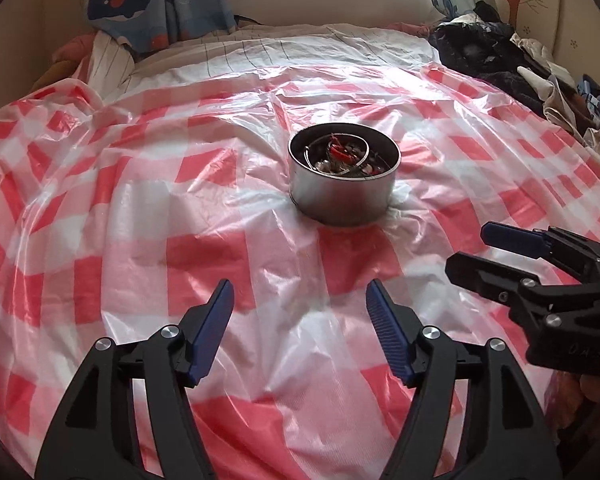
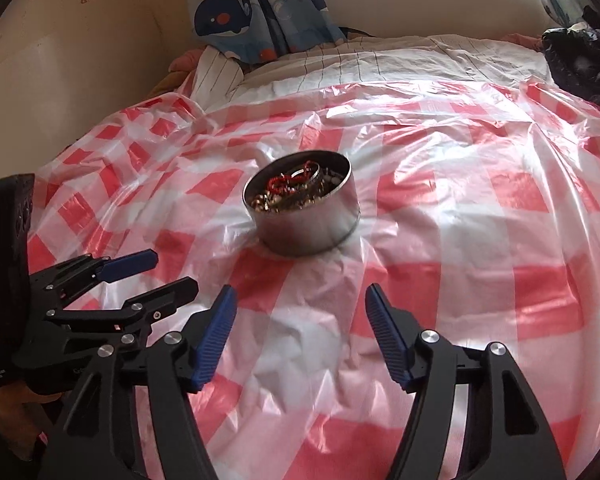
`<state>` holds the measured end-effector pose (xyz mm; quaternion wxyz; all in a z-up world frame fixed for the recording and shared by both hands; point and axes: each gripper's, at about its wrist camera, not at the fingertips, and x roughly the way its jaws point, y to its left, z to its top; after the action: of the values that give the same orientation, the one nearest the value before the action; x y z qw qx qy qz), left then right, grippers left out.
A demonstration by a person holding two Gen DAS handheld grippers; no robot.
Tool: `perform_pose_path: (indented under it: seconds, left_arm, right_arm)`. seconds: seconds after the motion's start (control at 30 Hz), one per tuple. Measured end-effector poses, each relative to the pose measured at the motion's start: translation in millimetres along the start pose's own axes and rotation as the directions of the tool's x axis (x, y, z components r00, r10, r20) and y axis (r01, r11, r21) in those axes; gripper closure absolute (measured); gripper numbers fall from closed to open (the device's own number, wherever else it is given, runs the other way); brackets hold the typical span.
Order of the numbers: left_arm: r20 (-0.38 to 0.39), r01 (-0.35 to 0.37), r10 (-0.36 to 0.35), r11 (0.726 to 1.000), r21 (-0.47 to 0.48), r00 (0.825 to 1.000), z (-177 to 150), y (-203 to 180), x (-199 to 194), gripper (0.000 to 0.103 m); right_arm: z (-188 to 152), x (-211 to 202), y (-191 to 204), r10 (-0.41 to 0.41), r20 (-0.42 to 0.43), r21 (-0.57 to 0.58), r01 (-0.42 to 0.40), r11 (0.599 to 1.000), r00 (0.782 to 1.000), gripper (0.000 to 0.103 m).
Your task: Organize jewelry
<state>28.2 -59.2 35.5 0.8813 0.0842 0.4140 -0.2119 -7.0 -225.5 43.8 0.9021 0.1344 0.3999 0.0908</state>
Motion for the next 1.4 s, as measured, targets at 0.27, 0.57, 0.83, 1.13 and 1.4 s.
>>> perform_pose_path:
  seconds: [0.27,0.57,0.83,1.13,1.4]
  left_arm:
    - [-0.005,-0.047,0.047,0.999,-0.018,0.999,-34,-15,-14,0.021]
    - [-0.002,-0.127,0.127,0.991,-0.038,0.992,-51,-14,-7,0.019]
    - [0.000,-0.123,0.123,0.991,-0.057,0.992,-54,-10,-4,0.017]
    - [0.001,-0.089,0.089,0.990,-0.107,0.996,-54,-3,-3,0.016]
    - [-0.002,-0.109,0.110,0.989,-0.102,0.994,-54,-6,-3,0.016]
  right_arm:
    - [-46,-8,-6,-0.079,-0.037,0.066,0.081,0.995,0.996,0.035]
    - [-64,-11,3,-0.157,-0.016,0.013,0.157,0.987,0.987,0.027]
    - [-66,-10,4,-0.159,-0.005,0.006,0.159,0.987,0.987,0.023]
    - [-67,-10,6,-0.159,-0.002,-0.005,0.159,0.987,0.987,0.015]
    - [-68,-10,8,-0.167,0.004,-0.011,0.167,0.986,0.986,0.011]
